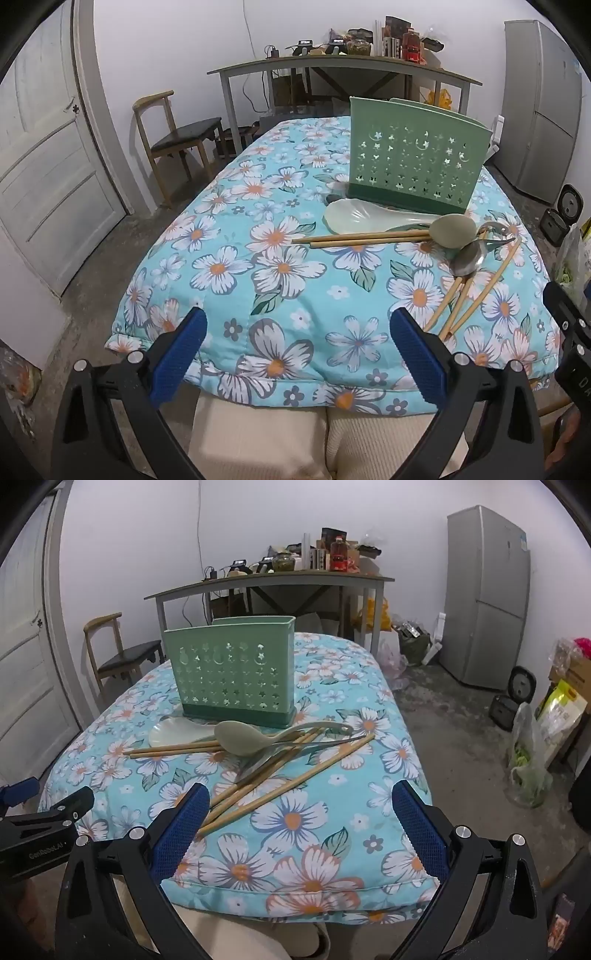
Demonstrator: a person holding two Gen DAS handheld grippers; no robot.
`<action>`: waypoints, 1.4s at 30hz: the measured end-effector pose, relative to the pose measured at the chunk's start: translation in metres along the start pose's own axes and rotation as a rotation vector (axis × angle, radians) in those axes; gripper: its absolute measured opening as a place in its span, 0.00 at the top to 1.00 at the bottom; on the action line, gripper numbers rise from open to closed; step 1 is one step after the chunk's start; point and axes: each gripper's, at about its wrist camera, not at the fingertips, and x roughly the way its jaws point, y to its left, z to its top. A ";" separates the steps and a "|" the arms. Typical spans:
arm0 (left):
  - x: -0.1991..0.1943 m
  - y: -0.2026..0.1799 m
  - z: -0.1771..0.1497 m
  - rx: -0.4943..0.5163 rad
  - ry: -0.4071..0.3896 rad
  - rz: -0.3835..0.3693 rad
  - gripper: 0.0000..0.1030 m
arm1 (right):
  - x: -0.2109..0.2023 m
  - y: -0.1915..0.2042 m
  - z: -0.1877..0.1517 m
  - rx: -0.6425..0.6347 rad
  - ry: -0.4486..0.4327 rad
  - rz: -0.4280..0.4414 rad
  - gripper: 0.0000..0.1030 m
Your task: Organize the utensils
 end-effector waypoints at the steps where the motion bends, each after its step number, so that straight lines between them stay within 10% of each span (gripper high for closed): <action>1: 0.000 0.000 0.000 0.002 0.000 -0.001 0.06 | -0.001 0.002 0.000 0.002 0.001 -0.001 0.08; 42: 0.004 0.006 -0.003 0.003 0.018 0.010 0.06 | 0.004 0.002 0.001 -0.003 0.105 0.007 0.08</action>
